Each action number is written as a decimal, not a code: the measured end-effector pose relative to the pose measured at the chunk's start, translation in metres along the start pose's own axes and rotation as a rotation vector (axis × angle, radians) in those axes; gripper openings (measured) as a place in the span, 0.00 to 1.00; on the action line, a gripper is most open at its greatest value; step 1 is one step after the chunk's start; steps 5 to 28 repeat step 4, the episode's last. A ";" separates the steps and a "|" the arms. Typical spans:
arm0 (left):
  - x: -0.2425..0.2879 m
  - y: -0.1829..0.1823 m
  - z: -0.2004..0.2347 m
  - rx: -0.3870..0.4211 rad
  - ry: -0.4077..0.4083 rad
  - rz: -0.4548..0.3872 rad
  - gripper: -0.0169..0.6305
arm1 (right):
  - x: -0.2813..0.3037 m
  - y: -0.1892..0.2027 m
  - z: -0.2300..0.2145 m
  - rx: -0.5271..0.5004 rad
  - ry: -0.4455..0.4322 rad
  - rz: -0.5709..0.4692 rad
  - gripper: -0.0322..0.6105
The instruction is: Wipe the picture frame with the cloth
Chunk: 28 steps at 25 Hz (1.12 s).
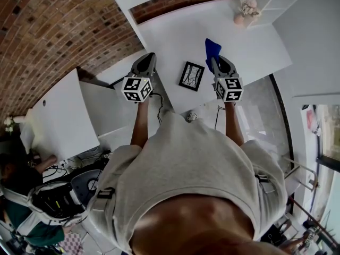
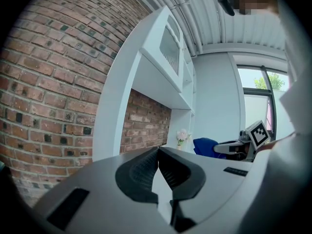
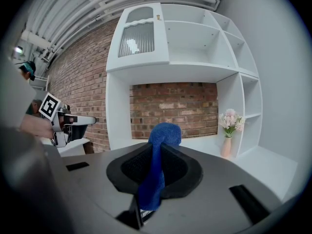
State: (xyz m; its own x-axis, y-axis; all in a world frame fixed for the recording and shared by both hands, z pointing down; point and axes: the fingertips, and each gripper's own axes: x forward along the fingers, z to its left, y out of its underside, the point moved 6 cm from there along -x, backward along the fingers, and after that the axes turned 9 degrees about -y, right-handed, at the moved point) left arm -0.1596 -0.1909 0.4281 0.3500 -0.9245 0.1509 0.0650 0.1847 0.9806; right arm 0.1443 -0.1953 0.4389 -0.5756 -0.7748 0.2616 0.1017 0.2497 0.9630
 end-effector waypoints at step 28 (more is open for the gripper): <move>0.001 -0.001 0.002 0.002 0.004 0.000 0.05 | 0.002 -0.001 0.001 0.001 0.000 0.004 0.15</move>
